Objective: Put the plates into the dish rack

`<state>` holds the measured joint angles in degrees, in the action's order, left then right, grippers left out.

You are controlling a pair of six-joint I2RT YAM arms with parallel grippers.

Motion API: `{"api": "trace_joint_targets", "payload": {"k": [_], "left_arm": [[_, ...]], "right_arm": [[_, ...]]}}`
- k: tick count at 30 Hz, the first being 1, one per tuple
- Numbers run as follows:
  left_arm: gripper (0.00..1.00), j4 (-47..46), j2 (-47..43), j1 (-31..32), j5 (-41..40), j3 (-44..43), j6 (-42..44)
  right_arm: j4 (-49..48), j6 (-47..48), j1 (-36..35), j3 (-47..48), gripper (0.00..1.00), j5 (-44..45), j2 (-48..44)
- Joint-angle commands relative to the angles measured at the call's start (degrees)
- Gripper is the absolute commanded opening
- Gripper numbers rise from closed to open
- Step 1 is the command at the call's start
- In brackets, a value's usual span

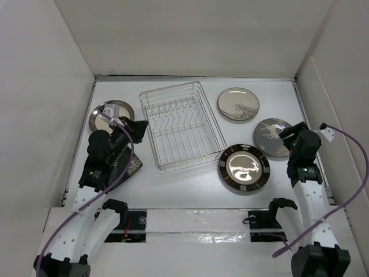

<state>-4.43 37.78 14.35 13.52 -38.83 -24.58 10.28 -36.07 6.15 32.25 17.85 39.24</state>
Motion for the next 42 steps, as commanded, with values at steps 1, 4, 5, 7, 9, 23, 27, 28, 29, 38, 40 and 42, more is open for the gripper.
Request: {"api": "trace_joint_targets", "payload": {"k": [1, 4, 5, 7, 9, 23, 27, 28, 29, 38, 40, 42], "left_arm": [[0.00, -2.4, -0.3, 0.9, 1.1, -0.2, 1.2], [0.08, -2.3, -0.5, 1.6, 1.3, 0.0, 1.3], [0.14, -2.3, -0.4, 1.6, 1.2, 0.0, 1.3], [0.29, -2.5, 0.3, 2.3, 1.3, -0.5, 1.3], [0.36, -2.1, 1.2, 4.0, 1.2, -0.9, 1.9], [0.42, -1.6, 1.3, 5.7, -0.1, -1.3, 2.8], [0.42, -1.6, 0.5, 5.7, -0.1, -1.0, 2.7], [0.42, -1.6, 0.6, 5.7, -0.4, -1.2, 2.8], [0.42, -1.5, 1.2, 5.7, -0.5, -1.3, 2.8], [0.42, -1.2, 0.5, 5.7, -1.4, -1.3, 3.0], [0.42, -0.9, -0.3, 5.7, -2.3, -1.4, 3.3], [0.42, -0.7, -0.9, 5.7, -3.1, -1.8, 3.7]], "right_arm": [[-0.2, -1.1, 5.3, -0.2, 0.69, -5.4, 1.9], [-2.6, -3.8, 9.0, -4.5, 0.70, -5.7, -0.4], [-2.8, -4.8, 9.7, -6.2, 0.72, -3.8, 0.1], [-1.2, -5.6, 12.6, -6.7, 0.72, -2.8, 2.7], [-2.4, -6.1, 15.6, -8.6, 0.72, -7.3, 6.5], [-22.9, -13.1, 29.2, -15.6, 0.68, -27.0, 21.8], [-29.6, -14.9, 29.2, -16.3, 0.61, -29.7, 28.1], [-30.8, -15.3, 30.0, -16.6, 0.59, -30.6, 28.9], [-31.7, -16.7, 30.0, -16.8, 0.58, -31.2, 29.6], [-39.5, -20.7, 30.5, -15.8, 0.52, -33.6, 36.9], [-39.3, -21.1, 30.5, -14.6, 0.51, -34.3, 38.3], [-37.4, -20.0, 30.5, -13.8, 0.50, -33.8, 38.5]]}}
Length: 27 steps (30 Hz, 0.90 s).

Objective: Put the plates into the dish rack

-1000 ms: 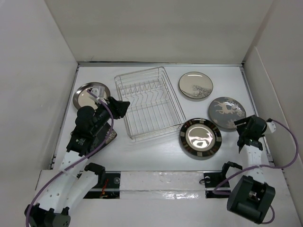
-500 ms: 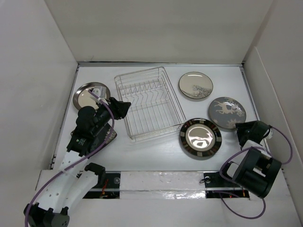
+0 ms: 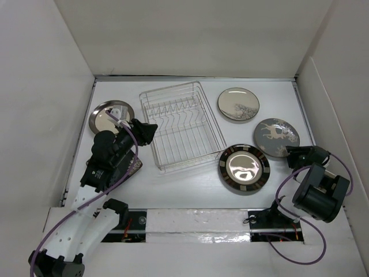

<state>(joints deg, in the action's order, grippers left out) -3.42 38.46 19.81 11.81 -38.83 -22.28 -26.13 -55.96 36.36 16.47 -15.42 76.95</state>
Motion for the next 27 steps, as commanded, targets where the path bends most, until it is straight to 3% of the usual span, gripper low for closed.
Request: {"api": "trace_joint_targets", "payload": {"k": [1, 15, 22, 27], "left_arm": [[0.42, -1.5, -1.5, 0.2, -1.5, -1.9, 1.5], [0.41, -1.2, -2.3, 0.2, -2.1, -1.6, 1.7], [0.41, -1.3, -2.0, 1.4, -2.1, -1.7, 1.9], [0.41, -1.5, -2.4, 1.4, -2.5, -1.3, 1.8]], "right_arm": [[-0.5, 0.0, 0.3, 2.3, 0.50, -0.6, 0.8], [2.2, 1.6, 1.5, 5.2, 0.33, 0.4, 2.3], [1.1, 1.6, 1.5, 5.0, 0.01, 1.3, 2.0], [-2.3, -0.9, 1.5, 1.2, 0.00, 5.3, -4.7]]}}
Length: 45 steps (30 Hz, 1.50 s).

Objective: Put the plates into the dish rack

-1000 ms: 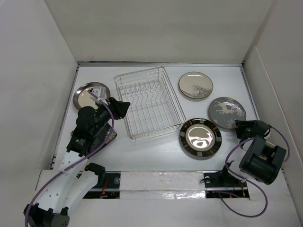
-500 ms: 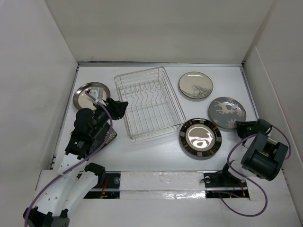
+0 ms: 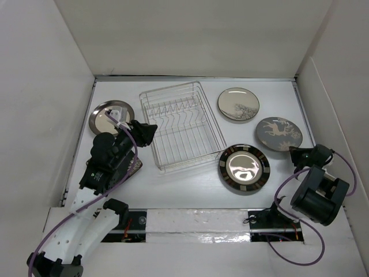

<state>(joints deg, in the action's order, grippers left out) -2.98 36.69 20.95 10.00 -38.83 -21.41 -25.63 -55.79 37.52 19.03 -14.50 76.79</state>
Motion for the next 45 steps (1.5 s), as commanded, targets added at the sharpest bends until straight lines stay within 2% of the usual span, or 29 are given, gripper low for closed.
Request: {"api": "trace_joint_targets", "payload": {"k": [1, 2, 4, 11, 15, 19, 20, 22, 23, 27, 29, 33, 36, 38, 45], "left_arm": [[0.41, -2.0, -0.3, 0.2, -0.7, -1.3, 0.9], [0.41, -2.1, 0.0, 0.2, -0.2, -1.3, 0.8], [0.41, -2.3, 0.6, 0.2, 0.4, -1.1, 0.8], [0.41, -2.2, 1.1, 0.2, 0.4, -1.3, 0.8], [0.41, -2.6, 1.5, 0.2, 0.4, -1.3, 0.7], [0.41, -2.6, 1.4, 0.2, 1.5, -1.2, 0.6], [0.41, -2.6, 1.2, 0.2, 1.0, -1.3, 0.6], [0.42, -2.2, 1.4, 0.2, 0.4, -1.6, 0.7], [0.42, -2.1, 1.5, 0.2, 0.5, -1.6, 0.8], [0.42, -1.9, 0.4, 0.2, 1.0, -1.2, 1.0], [0.42, -1.8, 0.4, 0.2, -0.1, -1.4, 1.1], [0.42, -1.7, 0.1, 0.2, 0.8, -1.3, 1.4], [0.42, -1.7, 0.9, 0.2, -0.2, -1.6, 1.5], [0.42, -1.6, 1.3, 0.2, 0.9, -1.4, 1.5], [0.42, -1.7, 2.2, 0.2, 1.2, -1.4, 1.5]], "right_arm": [[-2.8, -1.4, -0.2, -1.4, 0.00, 4.8, -6.3], [-2.8, -1.5, -1.7, -1.3, 0.00, 5.6, -6.3], [0.2, -1.3, -4.1, 0.4, 0.00, 9.2, -15.0], [9.3, 5.9, -13.9, 10.0, 0.00, 20.3, -33.5], [9.4, 10.2, -21.0, 16.6, 0.00, 22.9, -37.2], [8.1, 16.5, -32.3, 26.2, 0.00, 22.4, -30.5], [8.6, 18.1, -38.0, 28.7, 0.00, 23.2, -28.3], [11.9, 24.2, -43.9, 37.4, 0.00, 26.8, -20.7], [13.4, 26.2, -49.2, 40.6, 0.00, 28.6, -18.0], [20.5, 38.4, -57.5, 56.4, 0.00, 37.6, -5.2], [23.4, 40.7, -58.9, 65.1, 0.00, 40.0, 1.3], [24.5, 45.4, -62.6, 73.4, 0.00, 41.9, 8.1], [27.8, 50.7, -66.7, 79.4, 0.00, 47.5, 13.4], [28.6, 52.9, -68.1, 81.2, 0.00, 51.7, 15.7], [30.2, 55.2, -71.8, 83.5, 0.00, 53.7, 21.0]]}}
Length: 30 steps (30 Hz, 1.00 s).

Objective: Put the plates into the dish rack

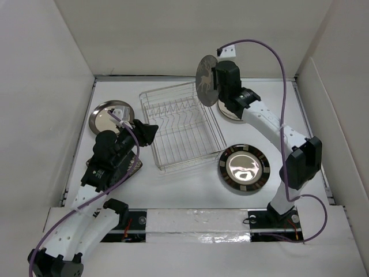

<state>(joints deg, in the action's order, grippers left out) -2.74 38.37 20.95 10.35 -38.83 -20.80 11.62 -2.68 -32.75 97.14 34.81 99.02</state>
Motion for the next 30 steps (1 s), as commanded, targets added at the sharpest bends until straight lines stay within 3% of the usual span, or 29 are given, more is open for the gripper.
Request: {"api": "trace_joint_targets", "payload": {"k": [1, 14, 30], "left_arm": [[0.42, -1.9, 0.3, 0.2, 1.2, -1.3, 0.8], [0.42, -1.9, 0.7, 0.2, 1.5, -1.3, 0.8], [0.42, -1.7, 0.7, 0.2, 1.4, -1.3, 0.8]], "right_arm": [[-7.4, 2.1, -1.5, 5.0, 0.00, 5.0, -0.4], [-6.3, 4.9, -5.2, 4.3, 0.00, 9.8, 4.6], [-7.6, -0.6, -6.8, 0.2, 0.00, 11.3, 10.0]]}}
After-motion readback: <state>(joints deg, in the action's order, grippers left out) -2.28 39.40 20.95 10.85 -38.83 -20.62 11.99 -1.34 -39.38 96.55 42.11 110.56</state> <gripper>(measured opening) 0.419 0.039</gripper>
